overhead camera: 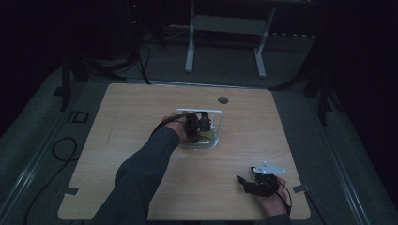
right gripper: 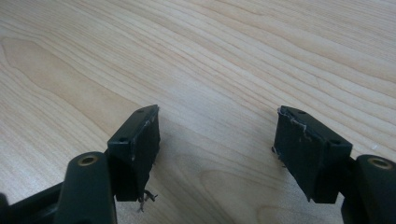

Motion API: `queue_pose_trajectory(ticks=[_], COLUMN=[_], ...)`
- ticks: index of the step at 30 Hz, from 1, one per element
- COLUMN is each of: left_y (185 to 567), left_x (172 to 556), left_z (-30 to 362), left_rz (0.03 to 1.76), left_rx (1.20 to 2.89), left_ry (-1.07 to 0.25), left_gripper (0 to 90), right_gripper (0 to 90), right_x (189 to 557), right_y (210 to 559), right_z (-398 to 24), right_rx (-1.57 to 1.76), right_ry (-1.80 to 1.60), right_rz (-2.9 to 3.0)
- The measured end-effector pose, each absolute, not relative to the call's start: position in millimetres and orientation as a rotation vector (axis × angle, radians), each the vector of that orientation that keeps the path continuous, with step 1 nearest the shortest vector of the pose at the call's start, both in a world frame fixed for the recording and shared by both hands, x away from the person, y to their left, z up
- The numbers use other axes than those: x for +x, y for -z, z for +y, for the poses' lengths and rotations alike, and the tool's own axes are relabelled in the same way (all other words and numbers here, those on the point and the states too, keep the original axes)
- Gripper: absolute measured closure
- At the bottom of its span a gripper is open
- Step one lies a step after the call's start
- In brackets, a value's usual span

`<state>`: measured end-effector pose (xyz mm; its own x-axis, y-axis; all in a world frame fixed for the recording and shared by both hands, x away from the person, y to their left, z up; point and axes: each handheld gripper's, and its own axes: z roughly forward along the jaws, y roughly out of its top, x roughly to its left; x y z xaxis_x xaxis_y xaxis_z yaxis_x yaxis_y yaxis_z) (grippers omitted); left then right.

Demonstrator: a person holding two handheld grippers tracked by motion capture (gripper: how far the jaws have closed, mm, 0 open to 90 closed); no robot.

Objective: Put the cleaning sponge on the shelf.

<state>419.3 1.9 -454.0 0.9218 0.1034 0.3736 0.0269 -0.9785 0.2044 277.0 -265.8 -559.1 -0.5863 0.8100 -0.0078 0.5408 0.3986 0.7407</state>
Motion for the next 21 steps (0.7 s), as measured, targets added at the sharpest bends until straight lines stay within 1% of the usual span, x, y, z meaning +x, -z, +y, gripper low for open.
queue_pose_trajectory(ticks=[10, 21], left_y=[443.0, 430.5], left_x=[409.4, 406.5], left_z=[9.1, 21.7], left_rz=[0.119, 0.168], left_rx=[2.829, 2.768], left_ry=[-0.622, -0.606], left_gripper=[57.5, 57.1], right_gripper=[30.6, 30.6], right_x=[277.0, 277.1], right_y=[559.1, 559.2], right_z=[-265.8, -265.9], right_rx=[1.166, 1.165], right_ry=[-1.011, -1.011], right_rz=[2.293, 2.293])
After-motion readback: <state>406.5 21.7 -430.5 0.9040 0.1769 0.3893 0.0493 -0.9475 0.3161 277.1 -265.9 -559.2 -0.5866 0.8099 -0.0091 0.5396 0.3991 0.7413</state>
